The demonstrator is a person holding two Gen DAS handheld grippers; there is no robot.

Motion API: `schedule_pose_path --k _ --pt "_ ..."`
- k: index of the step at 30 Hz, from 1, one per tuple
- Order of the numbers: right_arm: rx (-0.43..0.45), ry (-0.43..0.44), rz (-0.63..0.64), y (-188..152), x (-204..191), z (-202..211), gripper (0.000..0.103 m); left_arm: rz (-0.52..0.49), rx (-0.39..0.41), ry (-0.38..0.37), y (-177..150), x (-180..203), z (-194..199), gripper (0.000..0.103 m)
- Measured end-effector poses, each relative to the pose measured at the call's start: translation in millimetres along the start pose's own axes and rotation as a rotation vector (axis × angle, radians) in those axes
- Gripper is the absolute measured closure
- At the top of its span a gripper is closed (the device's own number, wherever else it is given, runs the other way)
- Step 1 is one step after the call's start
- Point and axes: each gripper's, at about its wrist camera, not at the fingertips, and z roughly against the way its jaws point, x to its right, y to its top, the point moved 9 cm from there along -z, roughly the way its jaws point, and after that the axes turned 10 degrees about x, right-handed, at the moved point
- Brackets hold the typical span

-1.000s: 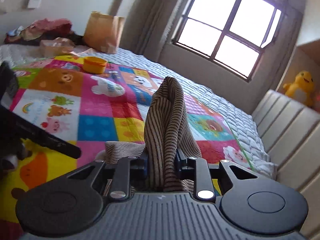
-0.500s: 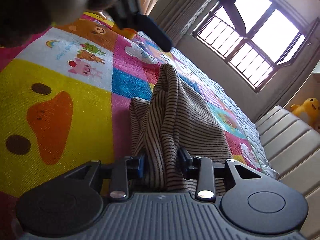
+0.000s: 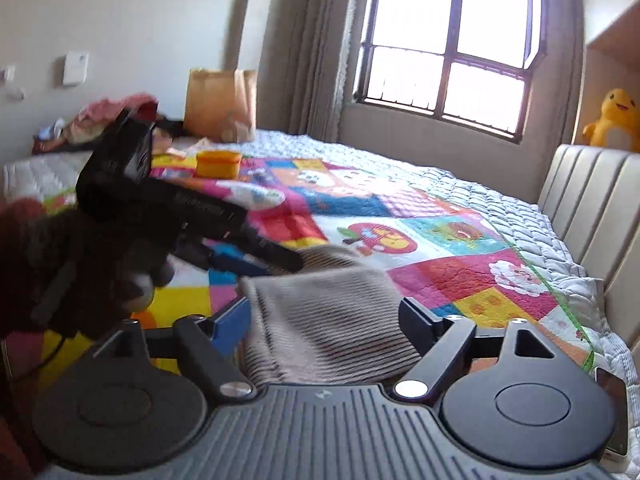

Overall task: Fold clothes
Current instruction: 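Fold the lifted sweater edge over with the right tool and lower it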

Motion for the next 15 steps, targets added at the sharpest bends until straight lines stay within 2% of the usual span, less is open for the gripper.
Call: schedule_pose_path --k 3,5,7,12,15 --pt "0.015 -0.062 -0.073 -3 26 -13 0.005 -0.029 0.007 0.016 -3 3 0 0.025" --pt "-0.061 -0.074 -0.081 -26 31 -30 0.005 -0.041 0.008 0.021 -3 4 0 0.025" --pt "-0.179 -0.091 -0.052 -63 27 -49 0.002 -0.051 0.004 0.022 -4 5 0 0.025" --pt "-0.150 -0.122 -0.219 -85 33 -40 0.000 -0.102 0.007 0.040 -8 9 1 0.025" --pt "-0.141 -0.098 -0.248 -82 37 -37 0.000 -0.132 0.012 0.069 -11 12 1 0.025"
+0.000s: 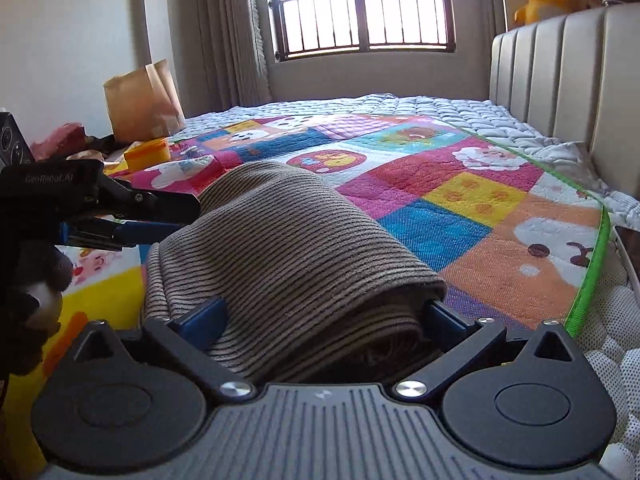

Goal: Fold clothes

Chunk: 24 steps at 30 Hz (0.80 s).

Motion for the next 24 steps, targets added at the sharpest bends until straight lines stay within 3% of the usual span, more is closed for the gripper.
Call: schedule_pose_path --k 6,11,12,13,15,21,24 --pt "0.118 0.066 0.010 46 11 15 0.000 -0.071 0.016 0.062 -6 5 5 0.025" --pt "0.062 0.029 -0.070 42 57 -27 0.000 -0.043 0.037 0.132 -2 5 14 0.025" --pt "0.041 0.050 -0.110 35 63 -35 0.002 -0.032 0.037 0.156 1 6 19 0.021" --pt "0.027 0.064 -0.146 28 67 -40 0.007 -0.022 0.032 0.188 1 6 25 0.011" --pt "0.027 0.081 -0.192 19 71 -41 0.019 0.008 0.015 0.226 -2 5 36 0.010" --pt "0.056 0.114 -0.192 7 59 -29 0.025 0.255 -0.131 0.118 -39 1 35 0.010" --pt "0.048 0.108 -0.165 5 49 -22 0.025 0.265 -0.133 0.091 -42 4 22 0.011"
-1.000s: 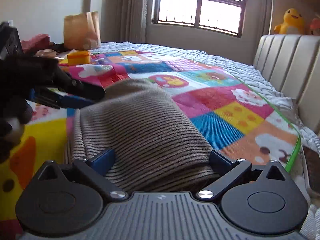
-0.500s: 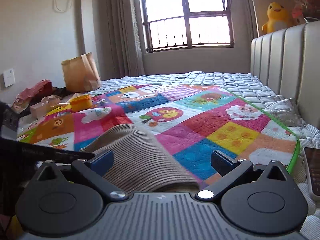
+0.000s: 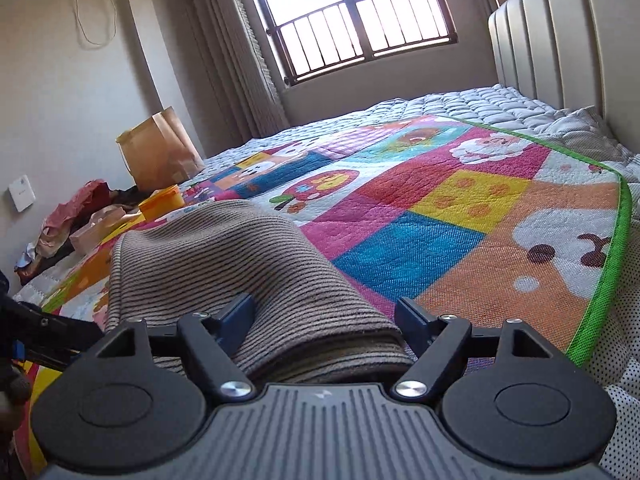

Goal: Fold clothes

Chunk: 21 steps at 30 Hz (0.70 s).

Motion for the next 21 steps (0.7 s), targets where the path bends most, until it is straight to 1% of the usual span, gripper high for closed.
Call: schedule_pose_path --k 1,2,4,8,11,13,15,16,18,21 --pt "-0.004 -0.003 0.008 -1 -3 2 0.025 -0.011 0.003 -0.010 2 3 -4 0.014" --pt "-0.008 -0.004 0.015 -2 -7 4 0.025 -0.021 0.005 -0.015 4 4 -8 0.016" --pt "-0.015 -0.007 0.029 -6 -15 8 0.025 -0.035 0.009 -0.001 10 1 -16 0.021" --pt "-0.021 -0.040 0.069 -13 -37 12 0.023 -0.059 0.023 0.021 28 -7 -31 0.021" --pt "-0.039 -0.036 0.061 -18 -52 13 0.018 -0.094 0.044 0.039 45 -10 -37 0.021" --pt "-0.050 -0.025 0.075 -24 -64 12 0.012 -0.111 0.056 0.044 56 -12 -41 0.021" --pt "-0.059 -0.020 0.103 -30 -77 10 0.002 -0.138 0.060 0.046 63 -14 -45 0.020" --pt "-0.065 -0.019 0.119 -32 -84 9 0.000 -0.153 0.059 0.051 65 -16 -47 0.019" --pt "-0.073 -0.033 0.161 -39 -95 7 0.000 -0.173 0.057 0.057 67 -19 -50 0.016" --pt "-0.073 -0.067 0.188 -44 -101 5 0.000 -0.142 0.056 0.043 64 -26 -46 0.016"
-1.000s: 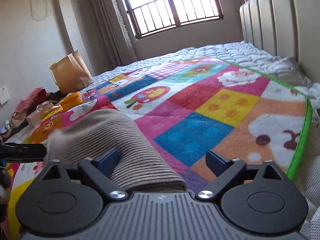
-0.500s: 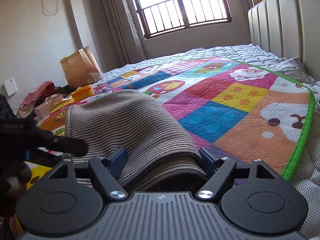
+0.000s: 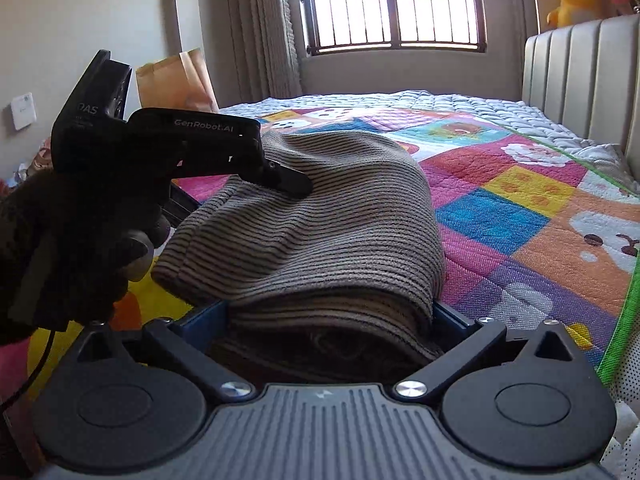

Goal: Fold clothes

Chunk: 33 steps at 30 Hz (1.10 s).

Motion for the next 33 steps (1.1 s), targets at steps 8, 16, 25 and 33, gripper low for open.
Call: schedule_pose_path --k 8,16,25,33 --pt "-0.065 -0.003 -0.043 2 8 -3 0.000 -0.121 0.007 0.027 -10 4 17 0.011" --pt "0.086 0.034 -0.179 65 43 27 0.000 -0.233 0.021 0.045 -12 5 26 0.008" --pt "-0.001 -0.058 -0.322 83 86 -41 0.033 -0.242 0.025 0.010 -14 1 28 0.007" --pt "-0.106 0.024 -0.432 63 65 -66 0.037 -0.254 0.024 -0.007 -14 -2 29 0.007"
